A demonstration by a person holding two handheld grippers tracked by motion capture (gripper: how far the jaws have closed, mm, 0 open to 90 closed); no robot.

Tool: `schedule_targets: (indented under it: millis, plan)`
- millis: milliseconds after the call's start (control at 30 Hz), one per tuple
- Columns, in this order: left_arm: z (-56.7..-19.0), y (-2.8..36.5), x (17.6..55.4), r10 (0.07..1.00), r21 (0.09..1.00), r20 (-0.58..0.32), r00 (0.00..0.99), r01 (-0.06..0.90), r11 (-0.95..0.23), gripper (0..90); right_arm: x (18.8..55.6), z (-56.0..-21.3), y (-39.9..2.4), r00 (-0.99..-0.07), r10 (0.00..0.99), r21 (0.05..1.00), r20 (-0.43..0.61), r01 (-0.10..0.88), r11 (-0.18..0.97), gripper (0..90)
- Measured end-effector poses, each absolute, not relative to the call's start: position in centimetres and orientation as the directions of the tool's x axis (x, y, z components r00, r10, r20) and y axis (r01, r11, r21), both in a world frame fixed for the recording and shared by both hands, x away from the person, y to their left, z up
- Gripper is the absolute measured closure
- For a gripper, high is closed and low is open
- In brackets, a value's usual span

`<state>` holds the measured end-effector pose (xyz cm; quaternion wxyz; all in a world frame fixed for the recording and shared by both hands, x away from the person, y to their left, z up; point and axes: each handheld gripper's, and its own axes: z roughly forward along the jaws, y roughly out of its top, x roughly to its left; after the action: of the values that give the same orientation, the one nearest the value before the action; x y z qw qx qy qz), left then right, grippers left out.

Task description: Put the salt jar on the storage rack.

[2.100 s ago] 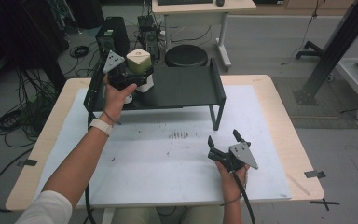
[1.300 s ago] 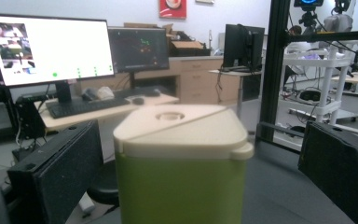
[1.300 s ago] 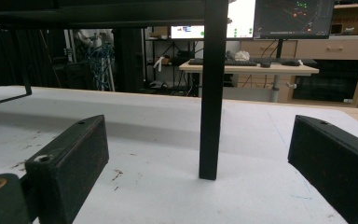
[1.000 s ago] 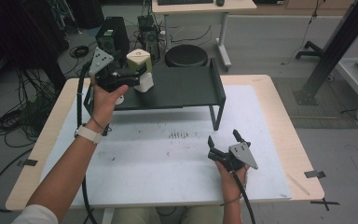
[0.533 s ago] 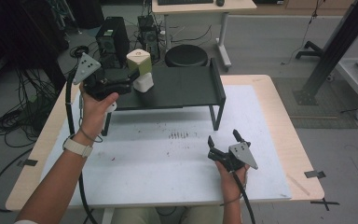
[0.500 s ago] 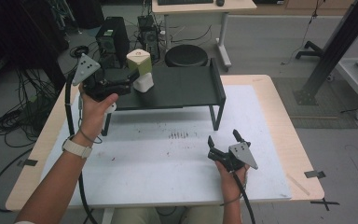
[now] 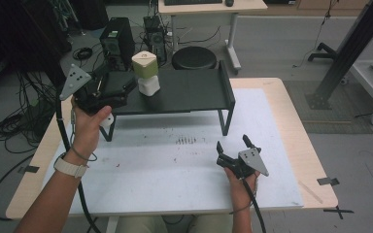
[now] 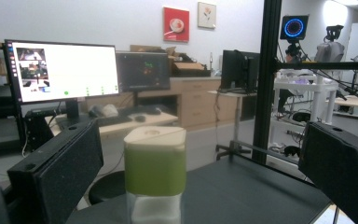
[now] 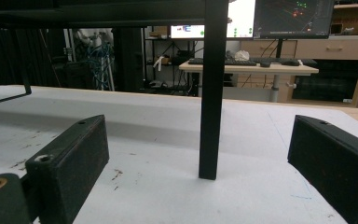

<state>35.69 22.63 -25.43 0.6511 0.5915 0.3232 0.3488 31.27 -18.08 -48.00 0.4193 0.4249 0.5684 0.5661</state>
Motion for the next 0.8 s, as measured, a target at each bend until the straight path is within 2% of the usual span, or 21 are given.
schedule_targets:
  millis: [800]
  plan:
    - [-26.8,25.9,32.3,0.851,0.991,-0.015,0.525,-0.104,0.082,0.2,31.2,-48.0,-18.1,-0.290,0.957,1.000,0.012,0.012,-0.009,3.4]
